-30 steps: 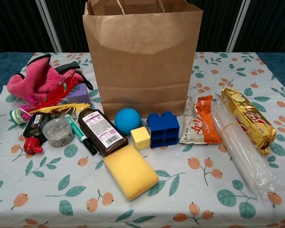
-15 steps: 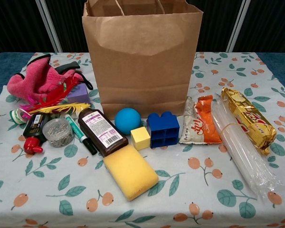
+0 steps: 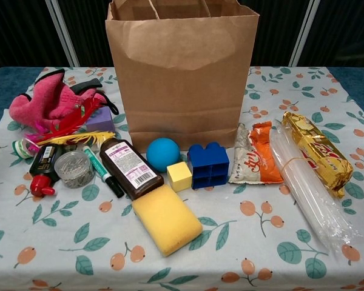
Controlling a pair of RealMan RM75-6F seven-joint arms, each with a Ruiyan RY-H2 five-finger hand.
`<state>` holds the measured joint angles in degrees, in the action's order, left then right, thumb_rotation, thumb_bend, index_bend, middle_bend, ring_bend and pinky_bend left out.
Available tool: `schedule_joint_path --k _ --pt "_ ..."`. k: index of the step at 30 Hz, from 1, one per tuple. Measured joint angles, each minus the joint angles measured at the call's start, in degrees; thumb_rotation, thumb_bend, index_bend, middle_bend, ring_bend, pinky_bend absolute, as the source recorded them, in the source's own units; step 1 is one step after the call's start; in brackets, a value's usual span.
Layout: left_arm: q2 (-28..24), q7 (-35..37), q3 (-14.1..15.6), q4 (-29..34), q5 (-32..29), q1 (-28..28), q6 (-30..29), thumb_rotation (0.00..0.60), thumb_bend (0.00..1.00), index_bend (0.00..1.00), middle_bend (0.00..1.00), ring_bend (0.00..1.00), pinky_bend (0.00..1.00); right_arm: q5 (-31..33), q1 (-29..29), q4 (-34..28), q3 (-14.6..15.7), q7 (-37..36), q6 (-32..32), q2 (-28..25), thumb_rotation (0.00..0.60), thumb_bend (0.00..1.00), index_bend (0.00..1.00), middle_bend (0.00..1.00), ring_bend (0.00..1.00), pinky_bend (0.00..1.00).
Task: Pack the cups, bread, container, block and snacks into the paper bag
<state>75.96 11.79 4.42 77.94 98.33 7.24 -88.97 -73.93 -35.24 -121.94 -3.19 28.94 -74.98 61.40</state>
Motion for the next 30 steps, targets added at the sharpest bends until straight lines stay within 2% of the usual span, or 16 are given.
schedule_joint_path --k 8,19,30 --pt "-0.63 0.82 -0.11 -0.55 -1.16 -1.35 -1.43 0.600 0.19 0.14 0.17 0.13 0.24 -0.47 0.04 8.77 2.07 1.16 5.80 12.42 0.600 0.00 0.13 0.20 0.09 0.08" --pt "-0.80 2.97 -0.81 -2.93 -2.01 -1.61 -1.98 0.600 0.19 0.14 0.17 0.13 0.24 -0.76 0.50 22.23 2.31 3.79 7.11 28.15 0.600 0.00 0.15 0.21 0.09 0.10" --pt "-0.92 4.58 -1.04 -4.44 -2.47 -1.86 -2.10 0.600 0.19 0.14 0.17 0.13 0.24 -2.65 1.57 30.57 2.02 3.61 6.95 36.76 0.600 0.00 0.20 0.23 0.12 0.13"
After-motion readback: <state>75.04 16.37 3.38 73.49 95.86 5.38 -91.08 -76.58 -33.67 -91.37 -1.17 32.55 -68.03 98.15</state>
